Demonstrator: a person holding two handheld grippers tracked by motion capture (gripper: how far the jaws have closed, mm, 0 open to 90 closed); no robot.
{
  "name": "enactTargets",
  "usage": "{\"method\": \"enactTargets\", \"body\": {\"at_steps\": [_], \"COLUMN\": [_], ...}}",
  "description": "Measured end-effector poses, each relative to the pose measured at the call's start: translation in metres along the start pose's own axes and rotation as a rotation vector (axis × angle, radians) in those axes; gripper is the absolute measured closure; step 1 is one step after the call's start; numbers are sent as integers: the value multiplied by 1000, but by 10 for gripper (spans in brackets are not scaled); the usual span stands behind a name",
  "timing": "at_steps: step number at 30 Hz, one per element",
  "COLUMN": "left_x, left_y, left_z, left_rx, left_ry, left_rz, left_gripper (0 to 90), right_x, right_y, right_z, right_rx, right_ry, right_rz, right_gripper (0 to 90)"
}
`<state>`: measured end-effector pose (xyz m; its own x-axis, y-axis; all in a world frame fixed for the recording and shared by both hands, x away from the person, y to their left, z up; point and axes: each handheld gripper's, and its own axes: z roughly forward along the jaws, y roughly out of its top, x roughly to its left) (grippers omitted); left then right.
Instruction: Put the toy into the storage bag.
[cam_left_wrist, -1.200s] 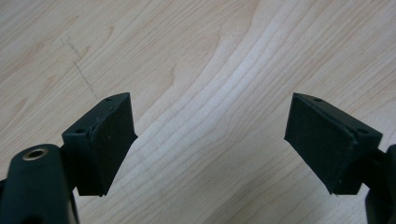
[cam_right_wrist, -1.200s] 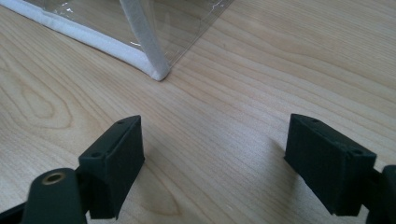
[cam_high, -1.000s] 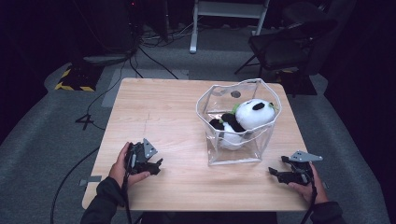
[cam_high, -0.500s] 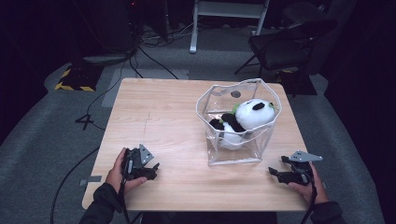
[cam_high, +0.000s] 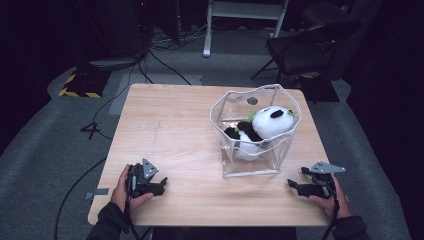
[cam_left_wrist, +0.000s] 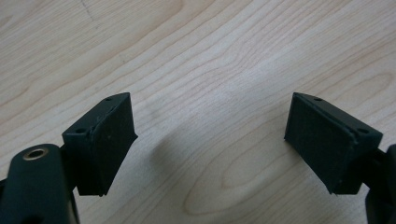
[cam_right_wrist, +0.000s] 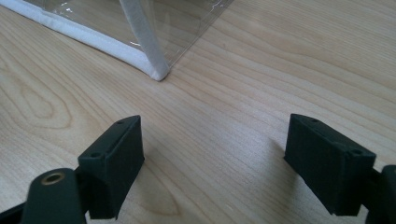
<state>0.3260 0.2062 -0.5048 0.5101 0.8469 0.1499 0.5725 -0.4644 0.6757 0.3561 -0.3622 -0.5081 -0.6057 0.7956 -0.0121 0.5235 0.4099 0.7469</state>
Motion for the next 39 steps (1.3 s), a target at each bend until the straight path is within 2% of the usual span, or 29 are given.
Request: {"method": "enactTargets", "body": {"at_steps": [7,11,13,14,19,25,39], "left_x": [9,14,19,21,25,29,29], "left_y": [-12,-17,-20,-21,-29,-38,-39], "left_z": [-2,-5,-6,-6,-12,-20,-20], "left_rx": [-27,-21,-10,-9,-9,-9,-10], "left_ry": [-41,-53,-83,-83,-87,-66,-61], "left_rz": [-87,-120,-162,-169,-165,-186,-194], "left_gripper": [159,158,158,157,156,156,154], "right_x": [0,0,0,0,0,0,0], "right_y": [0,0,0,0,0,-1,-1], "right_z": [0,0,0,0,0,-1,-1], "right_rx": [1,1,1,1,1,1,2], "right_ry": [1,1,1,1,2,3,2], "right_rz": [-1,-1,-1,-1,1,-5,-5], "right_gripper": [195,195,195,195,196,196,196]}}
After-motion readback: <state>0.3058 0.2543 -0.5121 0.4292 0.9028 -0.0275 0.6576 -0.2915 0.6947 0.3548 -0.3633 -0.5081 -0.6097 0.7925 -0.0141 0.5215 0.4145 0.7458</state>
